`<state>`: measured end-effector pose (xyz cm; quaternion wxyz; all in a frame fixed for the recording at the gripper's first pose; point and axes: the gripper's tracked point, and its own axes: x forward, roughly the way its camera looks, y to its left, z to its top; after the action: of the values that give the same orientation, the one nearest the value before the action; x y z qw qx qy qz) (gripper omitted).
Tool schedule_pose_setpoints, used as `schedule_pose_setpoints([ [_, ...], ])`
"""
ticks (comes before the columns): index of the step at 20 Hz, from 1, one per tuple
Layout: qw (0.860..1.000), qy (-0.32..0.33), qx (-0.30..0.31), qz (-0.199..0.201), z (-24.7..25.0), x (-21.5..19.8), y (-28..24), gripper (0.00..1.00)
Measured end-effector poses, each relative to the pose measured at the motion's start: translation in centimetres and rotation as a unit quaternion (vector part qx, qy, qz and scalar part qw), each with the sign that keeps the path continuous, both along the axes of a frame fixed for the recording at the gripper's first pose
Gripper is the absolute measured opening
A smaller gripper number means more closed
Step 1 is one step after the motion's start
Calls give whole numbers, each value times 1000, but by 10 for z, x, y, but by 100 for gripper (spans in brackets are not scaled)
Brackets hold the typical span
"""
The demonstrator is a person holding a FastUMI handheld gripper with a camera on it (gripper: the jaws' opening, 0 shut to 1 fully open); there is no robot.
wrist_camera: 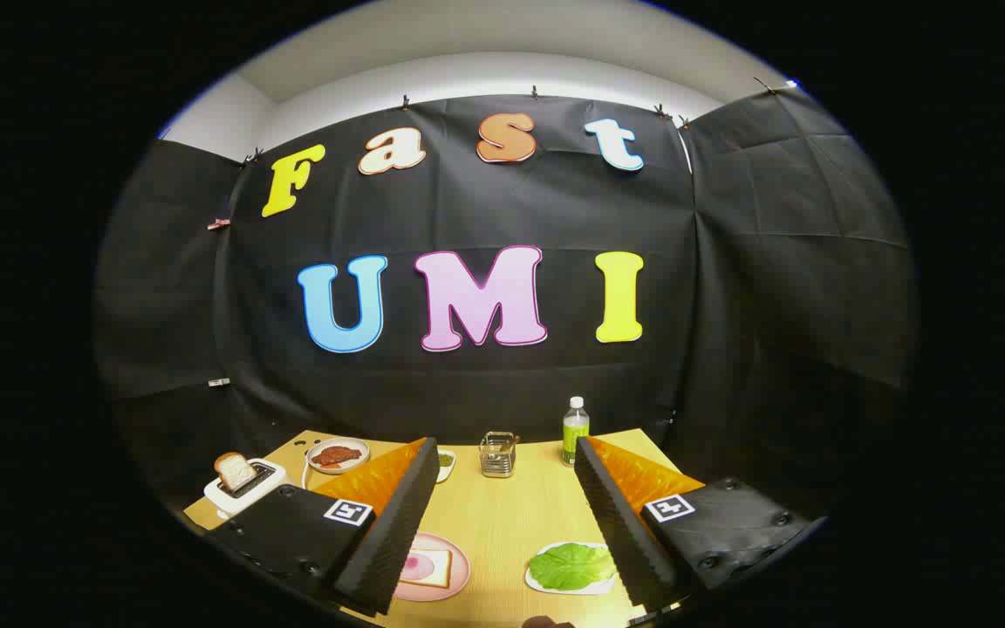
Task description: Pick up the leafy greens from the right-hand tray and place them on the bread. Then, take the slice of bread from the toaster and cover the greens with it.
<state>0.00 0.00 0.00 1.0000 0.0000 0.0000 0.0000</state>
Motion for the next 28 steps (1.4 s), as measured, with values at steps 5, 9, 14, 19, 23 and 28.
schedule_pose_setpoints([
  [5,1000,16,3,6,-8,4,4,97],
  [9,1000,23,-1,5,-11,3,4,97],
  [14,999,40,-11,4,-26,5,-3,97],
  [19,998,58,-18,2,-45,7,-14,97],
  [23,996,88,-19,12,-72,9,-22,97],
  [28,987,153,-30,31,-122,16,-40,97],
])
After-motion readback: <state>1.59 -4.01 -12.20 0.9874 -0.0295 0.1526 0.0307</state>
